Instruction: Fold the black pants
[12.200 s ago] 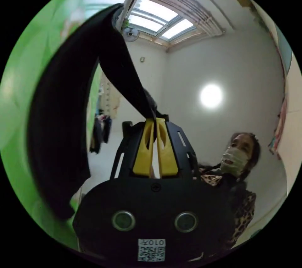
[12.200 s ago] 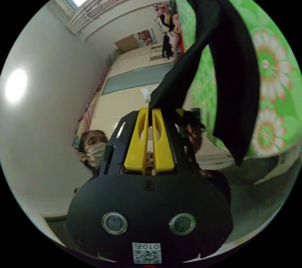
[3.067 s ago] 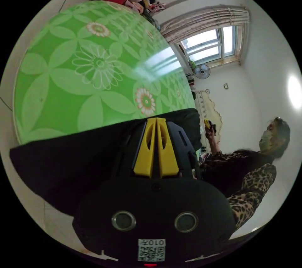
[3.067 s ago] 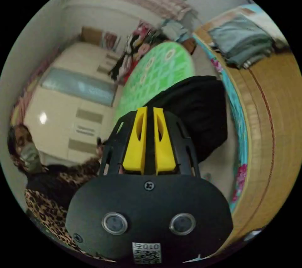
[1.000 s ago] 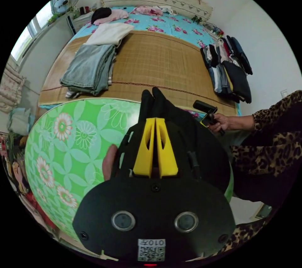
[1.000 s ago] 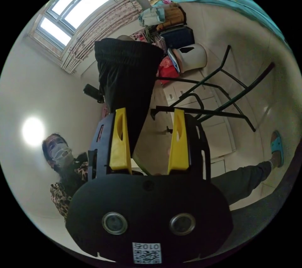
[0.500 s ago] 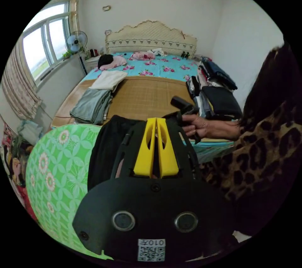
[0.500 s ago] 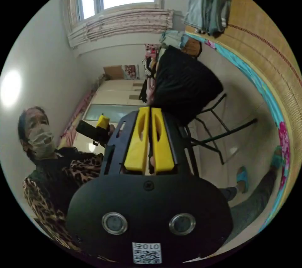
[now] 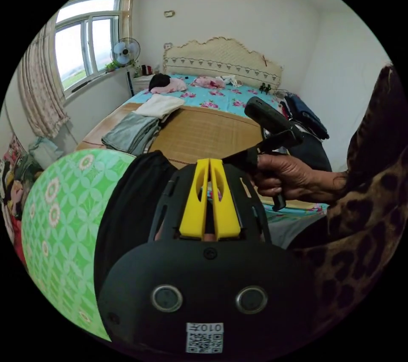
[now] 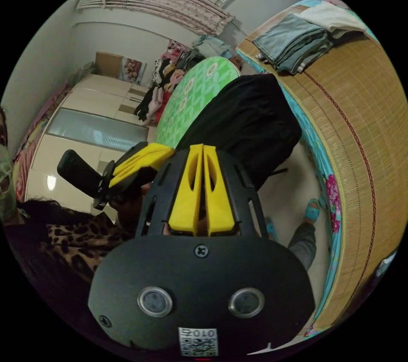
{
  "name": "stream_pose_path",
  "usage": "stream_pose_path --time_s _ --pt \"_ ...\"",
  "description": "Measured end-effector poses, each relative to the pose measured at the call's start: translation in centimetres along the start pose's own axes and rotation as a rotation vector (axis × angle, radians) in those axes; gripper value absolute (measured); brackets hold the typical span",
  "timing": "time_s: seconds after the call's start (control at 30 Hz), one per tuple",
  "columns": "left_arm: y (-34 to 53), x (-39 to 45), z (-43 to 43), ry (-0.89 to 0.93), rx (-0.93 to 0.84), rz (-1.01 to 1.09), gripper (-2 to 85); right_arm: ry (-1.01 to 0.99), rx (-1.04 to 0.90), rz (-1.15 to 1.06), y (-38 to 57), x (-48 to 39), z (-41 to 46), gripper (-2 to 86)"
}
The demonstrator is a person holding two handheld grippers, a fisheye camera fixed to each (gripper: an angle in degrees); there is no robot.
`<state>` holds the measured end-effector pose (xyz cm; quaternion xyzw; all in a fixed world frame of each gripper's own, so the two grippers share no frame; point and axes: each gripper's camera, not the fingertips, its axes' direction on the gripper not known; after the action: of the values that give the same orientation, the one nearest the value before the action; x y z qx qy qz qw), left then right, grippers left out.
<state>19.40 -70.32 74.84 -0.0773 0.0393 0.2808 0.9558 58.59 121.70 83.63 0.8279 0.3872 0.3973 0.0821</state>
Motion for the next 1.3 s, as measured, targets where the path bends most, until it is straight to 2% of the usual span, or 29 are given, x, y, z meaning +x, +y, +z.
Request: stream_pose_path --time_s 0.07,0.13,0.17,0.3,0.4,0.47,0.57,0.63,0.8,0.97,1.3 --pt "-0.1 -0.2 0.4 -0.031 -0.022 0.013 -0.2 -0.035 -0.012 -0.012 0.0 0.1 0.3 1.7" --pt "-0.9 -0.3 1.1 -0.140 -0.073 -0.003 -0.2 -0.041 -0.011 -0.051 -0.4 -0.7 0.7 1.6" --pt "-1.1 -0.4 1.0 -0.199 -0.039 0.017 -0.2 -0.049 -0.018 -0.071 -0.7 -0.9 0.8 1.6" --pt "-2.2 -5.3 0.8 -0.172 -0.047 -0.039 0.1 -0.091 0.008 -0.003 -1.7 2.7 -0.7 1.6" --pt "-2.5 -10.9 2.4 -0.076 -0.106 -0.083 0.8 -0.116 0.034 0.060 -1.6 6.2 -2.4 1.8" --pt "-2.6 -13.4 4.5 -0.083 -0.168 -0.043 2.9 -0.121 0.058 0.088 -1.5 7.7 -3.3 1.8" --pt "-3.5 -15.8 7.0 0.000 -0.234 -0.004 7.7 -0.121 0.040 0.116 -1.4 9.7 -3.6 2.0" --pt "-4.1 -17.1 8.5 -0.021 -0.284 -0.005 8.8 -0.132 0.025 0.155 -1.4 11.3 -3.6 2.0" --pt "-5.4 -17.5 11.3 -0.071 -0.325 0.057 6.9 -0.153 0.001 0.206 -2.2 13.9 -3.9 2.1" --pt "-5.4 -18.3 14.5 -0.045 -0.398 0.077 4.7 -0.162 -0.006 0.223 -3.8 15.4 -4.8 2.2" --pt "-4.1 -22.8 14.8 -0.009 -0.308 -0.058 0.1 -0.200 -0.041 0.266 -6.3 17.9 -6.2 2.8"
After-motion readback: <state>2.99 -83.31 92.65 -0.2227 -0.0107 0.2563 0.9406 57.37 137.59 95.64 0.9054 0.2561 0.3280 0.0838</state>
